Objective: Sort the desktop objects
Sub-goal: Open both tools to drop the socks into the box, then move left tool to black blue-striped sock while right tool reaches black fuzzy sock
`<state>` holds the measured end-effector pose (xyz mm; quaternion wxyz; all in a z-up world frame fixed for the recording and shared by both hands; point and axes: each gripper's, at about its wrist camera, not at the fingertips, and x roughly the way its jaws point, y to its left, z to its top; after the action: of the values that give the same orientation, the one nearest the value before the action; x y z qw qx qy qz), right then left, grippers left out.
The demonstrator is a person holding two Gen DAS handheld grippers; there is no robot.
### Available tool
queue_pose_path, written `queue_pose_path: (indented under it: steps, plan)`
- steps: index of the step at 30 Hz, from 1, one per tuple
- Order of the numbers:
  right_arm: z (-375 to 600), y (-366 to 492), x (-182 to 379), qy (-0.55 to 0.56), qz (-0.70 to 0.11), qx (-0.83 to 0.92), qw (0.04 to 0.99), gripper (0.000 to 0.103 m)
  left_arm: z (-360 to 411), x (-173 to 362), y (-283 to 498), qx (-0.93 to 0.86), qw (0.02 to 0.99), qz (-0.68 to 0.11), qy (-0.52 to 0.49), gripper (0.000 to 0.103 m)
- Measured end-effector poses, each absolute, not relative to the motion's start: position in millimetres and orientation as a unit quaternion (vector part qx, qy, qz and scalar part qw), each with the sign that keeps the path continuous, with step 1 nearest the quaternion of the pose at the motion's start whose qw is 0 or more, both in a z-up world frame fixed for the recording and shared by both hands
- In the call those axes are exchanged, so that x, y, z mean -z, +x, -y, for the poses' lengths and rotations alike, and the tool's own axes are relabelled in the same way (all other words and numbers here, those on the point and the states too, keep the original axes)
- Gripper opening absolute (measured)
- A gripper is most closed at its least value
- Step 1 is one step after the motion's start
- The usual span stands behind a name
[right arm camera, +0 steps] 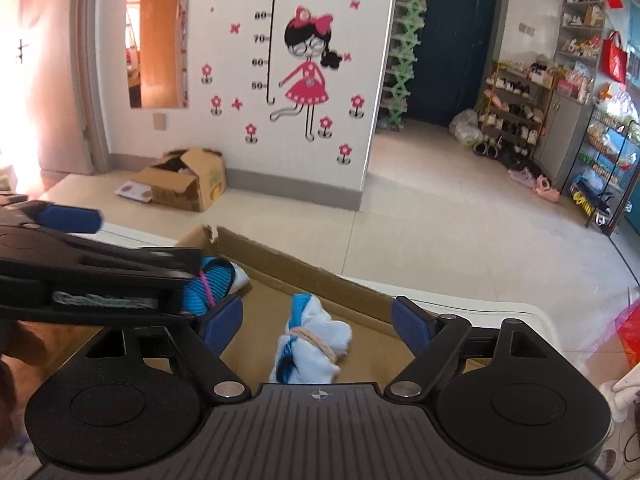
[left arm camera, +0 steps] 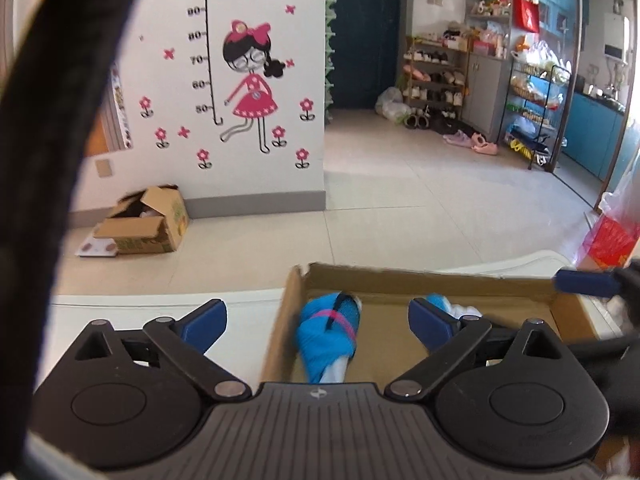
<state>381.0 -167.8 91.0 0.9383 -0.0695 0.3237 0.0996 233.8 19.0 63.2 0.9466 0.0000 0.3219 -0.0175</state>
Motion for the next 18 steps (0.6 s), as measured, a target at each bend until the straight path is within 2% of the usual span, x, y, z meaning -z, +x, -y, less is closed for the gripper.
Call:
queue_pose_path:
  steps: [4, 10, 11, 18]
  plan:
    - [190.3, 330.4, -116.2, -0.042, -0.305, -0.095, 0.947, 0.091, -34.0, -69.3, 184.9, 0.003, 0.95, -0.311, -0.01, 0.102]
    - [231.3, 238.6, -129.6, 0.007, -0.282, -0.09, 0.955, 0.093, -47.8, -50.6, 115.9, -0.015, 0.943, -0.332, -0.034, 0.102]
    - [234.9, 226.0, -127.8, 0.009, -0.278, -0.089, 0.956, 0.096, -49.7, -47.3, 113.2, -0.018, 0.941, -0.335, -0.041, 0.102]
    - [228.0, 156.4, -81.8, -0.014, -0.265, -0.084, 0.96, 0.096, -36.6, -10.2, 101.3, -0.034, 0.929, -0.367, -0.021, 0.102]
